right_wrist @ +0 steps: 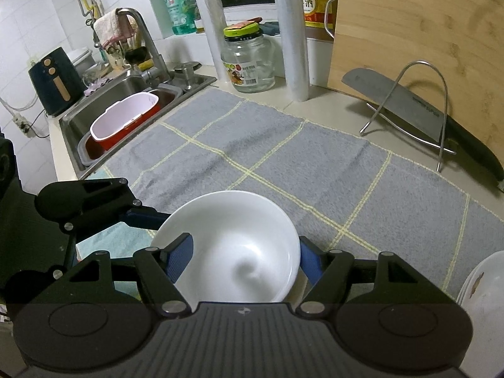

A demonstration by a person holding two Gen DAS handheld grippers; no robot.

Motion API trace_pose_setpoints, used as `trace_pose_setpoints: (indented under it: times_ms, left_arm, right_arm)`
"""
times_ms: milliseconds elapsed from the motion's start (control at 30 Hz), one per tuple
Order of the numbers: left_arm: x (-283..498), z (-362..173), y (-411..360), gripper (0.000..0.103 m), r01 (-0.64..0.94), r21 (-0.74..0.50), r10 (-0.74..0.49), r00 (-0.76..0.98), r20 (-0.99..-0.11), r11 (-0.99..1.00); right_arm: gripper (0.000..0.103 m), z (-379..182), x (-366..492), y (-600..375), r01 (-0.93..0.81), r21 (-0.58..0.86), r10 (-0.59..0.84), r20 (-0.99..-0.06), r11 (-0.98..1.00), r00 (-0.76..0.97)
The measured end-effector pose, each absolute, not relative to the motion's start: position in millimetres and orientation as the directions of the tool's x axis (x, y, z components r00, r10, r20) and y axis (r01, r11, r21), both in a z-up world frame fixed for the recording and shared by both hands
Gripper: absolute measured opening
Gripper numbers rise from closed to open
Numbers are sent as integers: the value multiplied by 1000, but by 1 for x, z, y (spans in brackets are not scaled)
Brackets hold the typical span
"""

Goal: Organize plates and bowls
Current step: 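Lower the bowl onto the bowl stack and open the right gripper, then bring both grippers to opposite sides of the bowl stack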

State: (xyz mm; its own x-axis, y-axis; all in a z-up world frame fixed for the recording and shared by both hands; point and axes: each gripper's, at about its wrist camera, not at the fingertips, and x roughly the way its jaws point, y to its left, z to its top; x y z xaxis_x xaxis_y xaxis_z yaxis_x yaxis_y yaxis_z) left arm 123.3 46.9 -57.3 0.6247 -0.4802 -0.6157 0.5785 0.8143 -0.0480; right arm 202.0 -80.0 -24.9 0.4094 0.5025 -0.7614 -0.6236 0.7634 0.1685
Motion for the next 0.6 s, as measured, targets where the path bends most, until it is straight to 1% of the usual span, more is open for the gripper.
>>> trace_pose_setpoints:
  times_ms: [267,300,367,400,433,533,600]
  left_arm:
    - [124,-59,47,87,588,-42,-486,624,-613,808]
    - [125,-59,47,88,589,-40,-486,623,-613,807]
    - [126,-60,46,91,591,-41,-483,616,-622,806]
    - [126,-59,48,95,593,-39,-485,617,-620,804]
    - [123,-58,49,98,594,-37,-488,623,-611,804]
    - [120,-54,55,99,598,-29,-492,631,-600,801]
    - [119,-53,59,99,599,-24,-489,630,-603,800]
  right_arm:
    - [77,-29,204,-80,-614,169,495,-766,771,411]
    - [80,-29,204,-80,-614,175,498,-765,770,407]
    - [89,-29,203,-81,-612,187,507,-762,768,403]
    - [94,-29,202,-81,-614,179,506,-758,768,412]
    - [96,-28,200,-82,-619,175,509,-753,766,417]
    - [103,-25,196,-84,-627,169,519,-739,760,429]
    - [103,-24,194,-85,-630,162,519,-735,760,437]
